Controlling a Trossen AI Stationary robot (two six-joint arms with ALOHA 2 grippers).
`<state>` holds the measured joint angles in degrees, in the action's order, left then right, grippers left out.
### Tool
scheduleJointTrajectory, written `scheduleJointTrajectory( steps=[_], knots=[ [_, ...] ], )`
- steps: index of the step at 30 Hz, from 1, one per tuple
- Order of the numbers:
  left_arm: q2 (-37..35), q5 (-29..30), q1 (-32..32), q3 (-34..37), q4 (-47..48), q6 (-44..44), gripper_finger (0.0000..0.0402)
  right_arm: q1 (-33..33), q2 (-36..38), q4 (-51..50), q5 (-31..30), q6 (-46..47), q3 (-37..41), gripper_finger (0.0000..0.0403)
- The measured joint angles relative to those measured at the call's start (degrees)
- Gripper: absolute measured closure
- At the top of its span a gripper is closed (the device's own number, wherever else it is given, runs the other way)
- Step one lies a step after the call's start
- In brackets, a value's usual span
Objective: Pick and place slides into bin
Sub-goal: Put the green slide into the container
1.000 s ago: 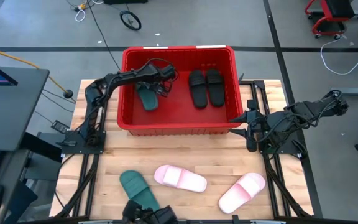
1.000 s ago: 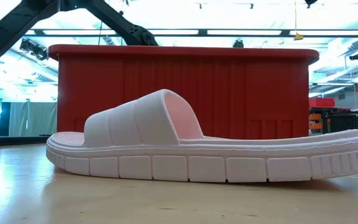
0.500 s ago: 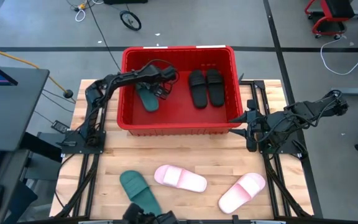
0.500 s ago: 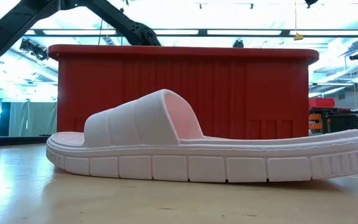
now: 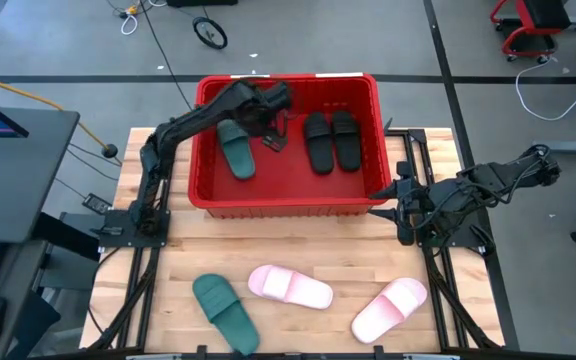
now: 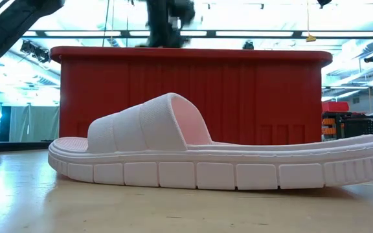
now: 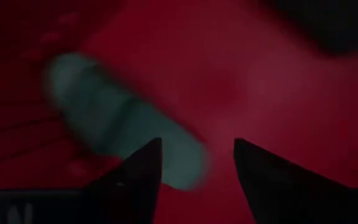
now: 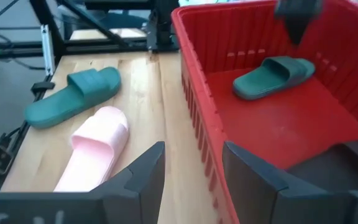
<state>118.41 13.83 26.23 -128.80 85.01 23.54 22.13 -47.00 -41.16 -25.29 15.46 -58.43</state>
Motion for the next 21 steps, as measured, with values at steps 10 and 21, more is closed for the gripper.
scheduleJointTrajectory(
  steps=[10,21],
  knots=[
    [-12.96,-21.61,-16.46,2.90,-11.01,11.89,0.0251,0.48,-1.39,-3.37,4.67,2.90,0.09,0.0238],
    [-8.84,-16.05,-48.42,3.67,-11.28,28.31,0.0283,1.03,-8.36,-3.97,5.06,-0.36,0.09,0.0238]
  ],
)
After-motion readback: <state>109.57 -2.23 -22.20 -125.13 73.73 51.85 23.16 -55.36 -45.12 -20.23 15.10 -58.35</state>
